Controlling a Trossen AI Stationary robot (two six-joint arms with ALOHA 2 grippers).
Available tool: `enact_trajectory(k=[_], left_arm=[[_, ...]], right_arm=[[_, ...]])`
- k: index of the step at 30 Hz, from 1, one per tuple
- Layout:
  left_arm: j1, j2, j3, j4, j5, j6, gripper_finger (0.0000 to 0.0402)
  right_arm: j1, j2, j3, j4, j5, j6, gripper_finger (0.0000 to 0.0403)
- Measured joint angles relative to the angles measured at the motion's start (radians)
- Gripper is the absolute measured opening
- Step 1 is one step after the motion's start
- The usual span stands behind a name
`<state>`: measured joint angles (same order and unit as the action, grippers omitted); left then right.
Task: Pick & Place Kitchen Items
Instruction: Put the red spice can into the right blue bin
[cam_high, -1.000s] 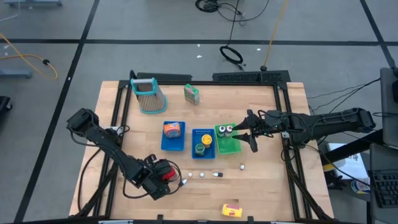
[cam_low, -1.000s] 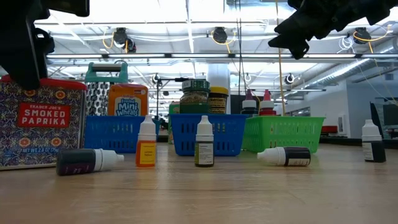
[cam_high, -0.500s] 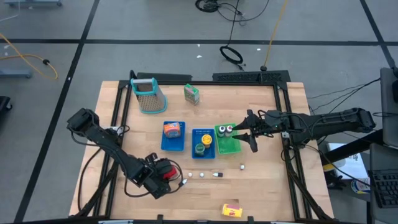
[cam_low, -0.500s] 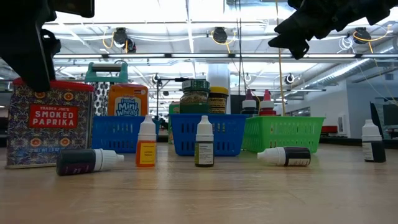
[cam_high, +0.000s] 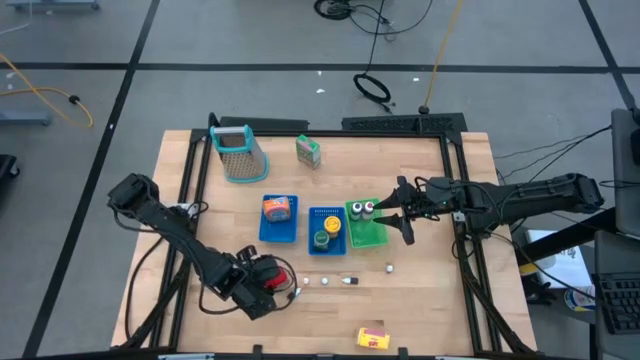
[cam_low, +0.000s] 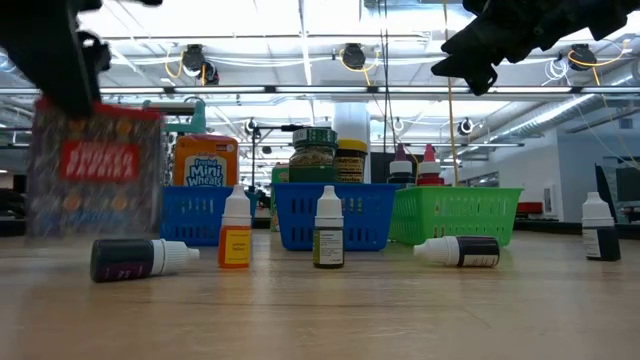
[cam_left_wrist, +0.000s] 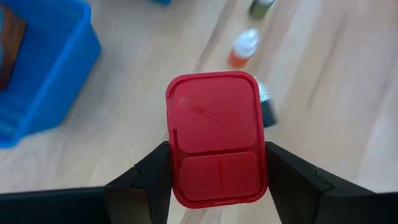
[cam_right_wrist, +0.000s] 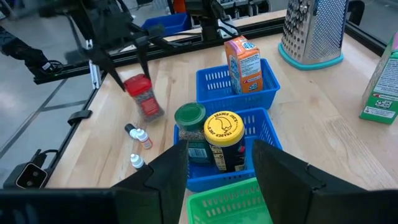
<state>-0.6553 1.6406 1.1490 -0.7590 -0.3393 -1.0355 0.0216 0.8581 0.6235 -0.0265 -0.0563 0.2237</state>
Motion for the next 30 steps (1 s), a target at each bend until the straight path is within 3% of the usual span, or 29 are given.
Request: enact_trajectory(k=[14, 23, 30], left_arm=[[0.104, -0.087, 0.192, -0.186, -0.02, 0.263, 0.0203], [0.284, -0.091, 0.313, -0.175, 0.03, 0.594, 0.0203], [0.442, -0.09, 0.318, -0.17, 0.105, 0.758, 0.0203]], right_arm=[[0.0, 0.0, 0.0, 0.0, 0.0, 0.0, 0.0171], [0.0, 0.0, 0.0, 0.0, 0.0, 0.0, 0.0171], [0.0, 0.0, 0.0, 0.0, 0.0, 0.0, 0.0171]])
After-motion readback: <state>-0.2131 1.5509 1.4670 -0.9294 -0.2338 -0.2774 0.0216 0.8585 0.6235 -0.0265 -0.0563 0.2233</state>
